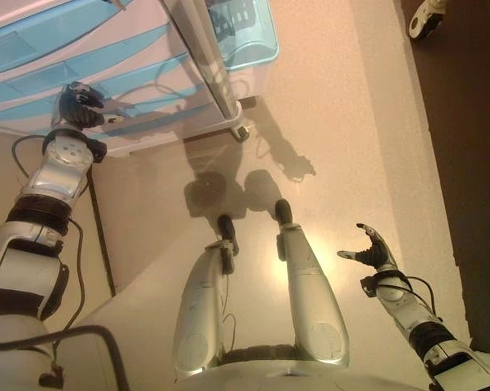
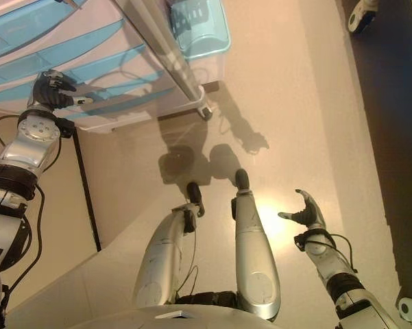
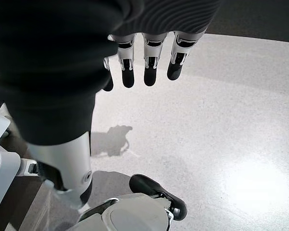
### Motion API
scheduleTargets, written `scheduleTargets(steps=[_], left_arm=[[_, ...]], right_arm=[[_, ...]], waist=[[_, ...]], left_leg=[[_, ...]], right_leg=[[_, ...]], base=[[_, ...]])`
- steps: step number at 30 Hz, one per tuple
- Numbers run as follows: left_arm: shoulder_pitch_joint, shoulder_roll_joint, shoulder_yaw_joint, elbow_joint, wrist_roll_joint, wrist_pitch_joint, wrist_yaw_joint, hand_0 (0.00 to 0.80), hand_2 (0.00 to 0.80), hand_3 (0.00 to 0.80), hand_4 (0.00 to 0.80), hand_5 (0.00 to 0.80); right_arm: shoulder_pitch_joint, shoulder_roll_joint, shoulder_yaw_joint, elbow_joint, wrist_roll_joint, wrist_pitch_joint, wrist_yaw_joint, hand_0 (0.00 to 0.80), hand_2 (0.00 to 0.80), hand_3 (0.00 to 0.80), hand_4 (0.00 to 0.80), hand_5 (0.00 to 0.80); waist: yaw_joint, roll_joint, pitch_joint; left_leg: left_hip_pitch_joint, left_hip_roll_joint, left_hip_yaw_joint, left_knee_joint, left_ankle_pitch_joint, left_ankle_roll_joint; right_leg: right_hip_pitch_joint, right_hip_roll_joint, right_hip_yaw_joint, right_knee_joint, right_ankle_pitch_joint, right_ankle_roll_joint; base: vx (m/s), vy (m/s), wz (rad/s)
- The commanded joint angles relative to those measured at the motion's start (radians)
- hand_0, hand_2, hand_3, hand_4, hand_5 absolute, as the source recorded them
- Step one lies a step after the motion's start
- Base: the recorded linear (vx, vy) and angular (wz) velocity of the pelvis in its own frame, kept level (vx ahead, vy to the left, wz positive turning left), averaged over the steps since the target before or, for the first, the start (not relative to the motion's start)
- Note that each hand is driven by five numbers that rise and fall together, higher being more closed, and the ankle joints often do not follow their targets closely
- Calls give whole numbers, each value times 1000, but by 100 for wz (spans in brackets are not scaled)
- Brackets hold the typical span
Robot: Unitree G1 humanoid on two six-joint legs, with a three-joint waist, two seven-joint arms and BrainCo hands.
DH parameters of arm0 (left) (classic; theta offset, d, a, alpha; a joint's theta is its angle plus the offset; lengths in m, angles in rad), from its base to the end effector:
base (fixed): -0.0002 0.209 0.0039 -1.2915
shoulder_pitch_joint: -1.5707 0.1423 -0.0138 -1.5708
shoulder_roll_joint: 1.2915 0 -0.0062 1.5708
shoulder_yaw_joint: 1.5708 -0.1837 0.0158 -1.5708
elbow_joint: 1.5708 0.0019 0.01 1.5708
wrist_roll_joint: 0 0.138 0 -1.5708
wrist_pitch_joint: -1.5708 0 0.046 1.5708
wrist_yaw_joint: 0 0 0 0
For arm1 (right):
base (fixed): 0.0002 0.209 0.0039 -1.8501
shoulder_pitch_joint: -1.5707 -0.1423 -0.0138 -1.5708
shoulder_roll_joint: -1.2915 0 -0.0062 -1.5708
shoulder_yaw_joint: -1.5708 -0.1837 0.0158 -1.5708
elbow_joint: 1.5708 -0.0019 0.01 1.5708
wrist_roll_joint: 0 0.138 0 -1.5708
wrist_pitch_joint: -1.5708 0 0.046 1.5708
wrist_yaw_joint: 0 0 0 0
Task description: Open the drawer and pick up the medicine
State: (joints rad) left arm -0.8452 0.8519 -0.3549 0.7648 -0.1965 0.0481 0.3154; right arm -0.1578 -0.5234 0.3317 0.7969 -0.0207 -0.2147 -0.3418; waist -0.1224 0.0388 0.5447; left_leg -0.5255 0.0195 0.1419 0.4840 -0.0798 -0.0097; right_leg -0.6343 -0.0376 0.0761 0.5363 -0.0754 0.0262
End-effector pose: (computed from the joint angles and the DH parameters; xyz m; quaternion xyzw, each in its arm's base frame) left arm 0.3196 0.2987 0.1868 0.3494 -0.0410 0.2370 0.9056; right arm 0.1901 -0.2571 -0.0326 -0.3470 0.1824 -0.0756 0.9168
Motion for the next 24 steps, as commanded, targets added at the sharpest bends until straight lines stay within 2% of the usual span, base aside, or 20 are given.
scheduleTargets(steps=[1, 5, 11, 13, 15, 17, 20, 24], left_arm=[[-16, 56, 98, 32, -6, -19, 41, 0, 0, 0, 0, 0], [35, 28, 113, 50, -35, -38, -17, 0, 0, 0, 0, 0], [197, -34, 146, 21, -73, -98, -82, 0, 0, 0, 0, 0], [282, -81, 164, -6, -100, -143, -99, 0, 0, 0, 0, 0], [367, -136, 180, -36, -118, -224, -120, 0, 0, 0, 0, 0], [441, -192, 190, -60, -212, -286, -179, 0, 0, 0, 0, 0], [587, -332, 220, -63, -316, -341, -290, 0, 0, 0, 0, 0], [693, -443, 221, 49, -193, -368, -294, 0, 0, 0, 0, 0]], right_arm=[[38, 26, 29, -51, -10, -10, -26, 0, 0, 0, 0, 0], [41, 40, 28, -45, -18, -9, -23, 0, 0, 0, 0, 0], [49, 60, 8, -9, -41, -16, -15, 0, 0, 0, 0, 0], [55, 69, -4, 0, -46, -12, -9, 0, 0, 0, 0, 0], [64, 78, -17, 10, -48, -19, 10, 0, 0, 0, 0, 0], [75, 88, -27, 28, -27, -32, 58, 0, 0, 0, 0, 0], [94, 117, -50, 73, 0, -38, 153, 0, 0, 0, 0, 0], [120, 155, -88, 142, 163, -1, 375, 0, 0, 0, 0, 0]], waist=[[-9, -36, -32], [0, -36, -43], [25, -26, -65], [38, -24, -77], [53, -23, -94], [65, -23, -113], [91, -24, -162], [114, -33, -249]], left_leg=[[21, -46, 18, 38, -100, 71], [43, -47, 16, 21, -97, 70], [105, -59, -3, -32, -81, 65], [136, -67, -14, -60, -74, 63], [168, -76, -26, -91, -65, 60], [200, -82, -39, -122, -56, 55], [270, -91, -70, -199, -32, 42], [373, -85, -91, -306, -4, 23]], right_leg=[[67, 12, -65, -58, -17, -3], [89, 9, -70, -67, -20, -2], [156, -7, -87, -108, -18, 5], [189, -15, -97, -132, -14, 8], [228, -23, -108, -165, -9, 13], [269, -31, -117, -198, -4, 16], [352, -33, -136, -268, 5, 20], [467, -28, -157, -357, 11, 19]], base=[[0, 0, 0], [0, 0, 0], [0, 0, 0], [-8, -38, 3], [-7, -37, 11], [2, -31, 11], [28, -48, 10], [91, -46, 16]])
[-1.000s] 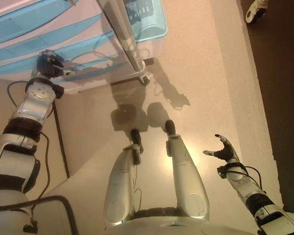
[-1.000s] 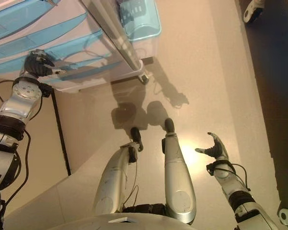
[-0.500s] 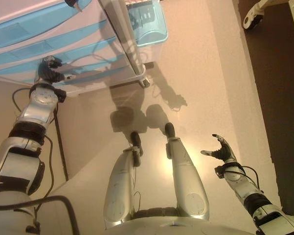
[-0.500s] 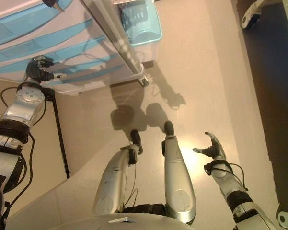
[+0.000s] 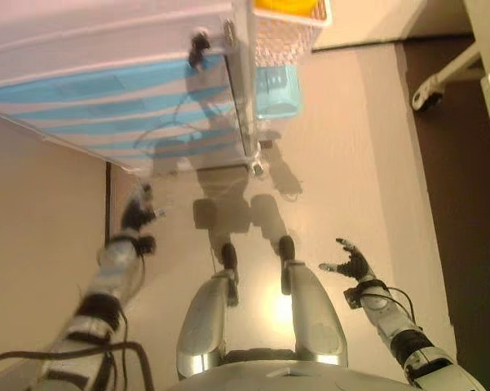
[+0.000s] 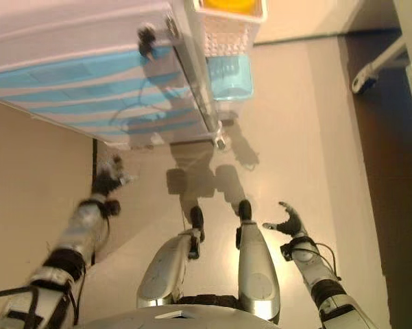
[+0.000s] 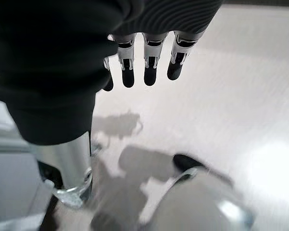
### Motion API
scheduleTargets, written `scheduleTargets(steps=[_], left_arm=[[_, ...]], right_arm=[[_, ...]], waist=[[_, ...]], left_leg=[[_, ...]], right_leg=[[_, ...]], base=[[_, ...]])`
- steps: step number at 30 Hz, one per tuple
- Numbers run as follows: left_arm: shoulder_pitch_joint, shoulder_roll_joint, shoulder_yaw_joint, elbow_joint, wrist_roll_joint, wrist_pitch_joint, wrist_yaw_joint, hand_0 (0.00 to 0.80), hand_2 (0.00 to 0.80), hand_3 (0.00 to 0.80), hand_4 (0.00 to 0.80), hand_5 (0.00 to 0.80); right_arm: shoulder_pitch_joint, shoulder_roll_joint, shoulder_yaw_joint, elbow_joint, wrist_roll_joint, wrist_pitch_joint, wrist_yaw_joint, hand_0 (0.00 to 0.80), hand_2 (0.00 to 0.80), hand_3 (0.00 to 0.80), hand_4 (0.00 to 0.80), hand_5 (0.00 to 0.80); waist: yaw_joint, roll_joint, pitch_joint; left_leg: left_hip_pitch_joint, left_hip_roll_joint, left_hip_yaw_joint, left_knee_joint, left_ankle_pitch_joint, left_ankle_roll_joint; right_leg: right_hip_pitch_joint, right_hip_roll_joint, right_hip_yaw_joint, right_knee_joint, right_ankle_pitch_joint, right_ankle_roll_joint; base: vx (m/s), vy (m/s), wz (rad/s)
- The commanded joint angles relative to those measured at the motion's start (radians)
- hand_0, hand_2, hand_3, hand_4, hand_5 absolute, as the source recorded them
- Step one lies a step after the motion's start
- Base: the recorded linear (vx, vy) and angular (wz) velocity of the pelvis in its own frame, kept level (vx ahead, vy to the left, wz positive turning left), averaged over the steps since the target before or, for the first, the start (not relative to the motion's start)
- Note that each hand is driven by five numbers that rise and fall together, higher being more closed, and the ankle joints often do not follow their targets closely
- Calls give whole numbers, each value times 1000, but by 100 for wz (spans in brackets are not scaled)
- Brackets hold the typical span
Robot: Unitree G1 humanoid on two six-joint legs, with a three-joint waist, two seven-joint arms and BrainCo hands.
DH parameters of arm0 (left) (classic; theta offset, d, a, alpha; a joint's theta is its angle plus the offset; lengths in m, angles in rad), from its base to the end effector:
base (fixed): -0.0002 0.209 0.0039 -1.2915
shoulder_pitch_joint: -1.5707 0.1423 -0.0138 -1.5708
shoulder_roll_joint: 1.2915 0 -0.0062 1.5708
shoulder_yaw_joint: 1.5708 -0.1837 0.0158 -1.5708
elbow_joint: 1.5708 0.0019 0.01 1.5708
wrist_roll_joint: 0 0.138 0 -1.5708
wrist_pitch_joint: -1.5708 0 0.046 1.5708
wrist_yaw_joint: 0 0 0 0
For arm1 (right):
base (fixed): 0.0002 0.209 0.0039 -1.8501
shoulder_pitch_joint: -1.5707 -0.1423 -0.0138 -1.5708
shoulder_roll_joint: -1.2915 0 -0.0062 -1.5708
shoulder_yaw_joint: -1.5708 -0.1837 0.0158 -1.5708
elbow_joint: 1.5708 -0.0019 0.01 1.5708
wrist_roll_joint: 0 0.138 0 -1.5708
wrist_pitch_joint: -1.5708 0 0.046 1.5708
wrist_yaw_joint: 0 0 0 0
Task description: Open the drawer and pick up the medicine
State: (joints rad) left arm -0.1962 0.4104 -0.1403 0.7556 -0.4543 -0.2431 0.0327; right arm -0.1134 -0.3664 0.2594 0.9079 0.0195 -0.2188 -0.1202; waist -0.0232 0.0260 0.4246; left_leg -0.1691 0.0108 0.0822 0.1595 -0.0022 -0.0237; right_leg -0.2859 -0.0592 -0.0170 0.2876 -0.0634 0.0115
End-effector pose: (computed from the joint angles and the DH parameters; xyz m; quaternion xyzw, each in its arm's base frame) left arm 0.2119 0.2469 -0.0178 0.0173 0.1536 0.0848 0.9843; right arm 0.1665 -0.2305 -0.0643 -0.2307 0.2848 0.0006 0.9304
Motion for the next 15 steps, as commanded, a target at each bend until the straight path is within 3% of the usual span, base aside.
scheduleTargets(steps=[1, 6, 15], left_arm=[[63, -25, 2, 94, 95, -78, -28, 0, 0, 0, 0, 0], [147, -107, -19, 272, 148, -39, -145, 0, 0, 0, 0, 0], [196, -206, -34, 458, 108, 28, -245, 0, 0, 0, 0, 0]], right_arm=[[85, 7, -27, 54, 155, 16, 210, 0, 0, 0, 0, 0], [121, 60, -64, 166, 192, 33, 350, 0, 0, 0, 0, 0], [111, 137, -84, 280, 160, 23, 334, 0, 0, 0, 0, 0]], waist=[[19, -24, -152], [38, -40, -259], [69, -57, -338]], left_leg=[[38, -74, -34, -3, -78, 34], [130, -63, -37, -86, -64, 23], [224, -56, -46, -164, -58, 22]], right_leg=[[144, -4, -68, -128, 0, 33], [242, 7, -96, -210, 17, 33], [344, 18, -142, -284, 29, 35]], base=[[105, -46, 22], [78, -45, 19], [21, -37, 18]])
